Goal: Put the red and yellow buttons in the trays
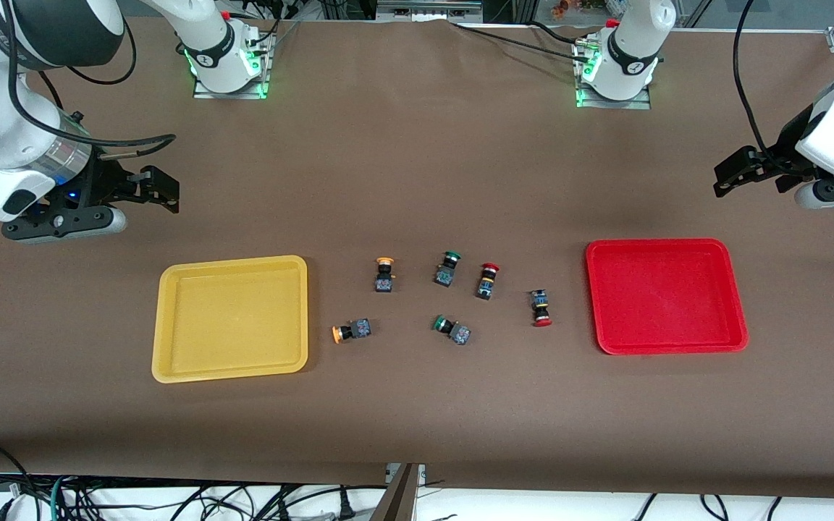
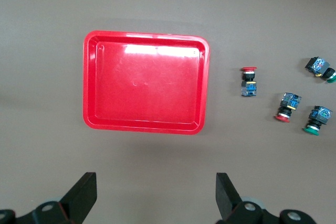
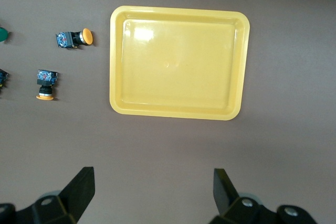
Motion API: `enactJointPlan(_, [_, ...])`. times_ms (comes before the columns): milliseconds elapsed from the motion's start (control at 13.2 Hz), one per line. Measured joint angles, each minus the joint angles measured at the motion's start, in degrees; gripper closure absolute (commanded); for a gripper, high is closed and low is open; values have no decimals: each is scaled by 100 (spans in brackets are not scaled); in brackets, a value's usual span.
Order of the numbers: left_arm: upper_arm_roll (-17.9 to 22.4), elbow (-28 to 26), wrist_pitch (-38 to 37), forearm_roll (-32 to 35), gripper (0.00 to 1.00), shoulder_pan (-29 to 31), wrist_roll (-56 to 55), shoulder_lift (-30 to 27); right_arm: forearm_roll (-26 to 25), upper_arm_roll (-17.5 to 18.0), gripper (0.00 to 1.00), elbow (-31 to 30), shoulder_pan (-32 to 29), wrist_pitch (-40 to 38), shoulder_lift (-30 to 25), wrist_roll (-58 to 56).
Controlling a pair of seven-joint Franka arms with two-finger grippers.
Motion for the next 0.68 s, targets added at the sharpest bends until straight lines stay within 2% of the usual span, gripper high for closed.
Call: enactJointPlan(682, [7,0,0,0,0,0,0,17,-2,18,0,46,14,21,-5,0])
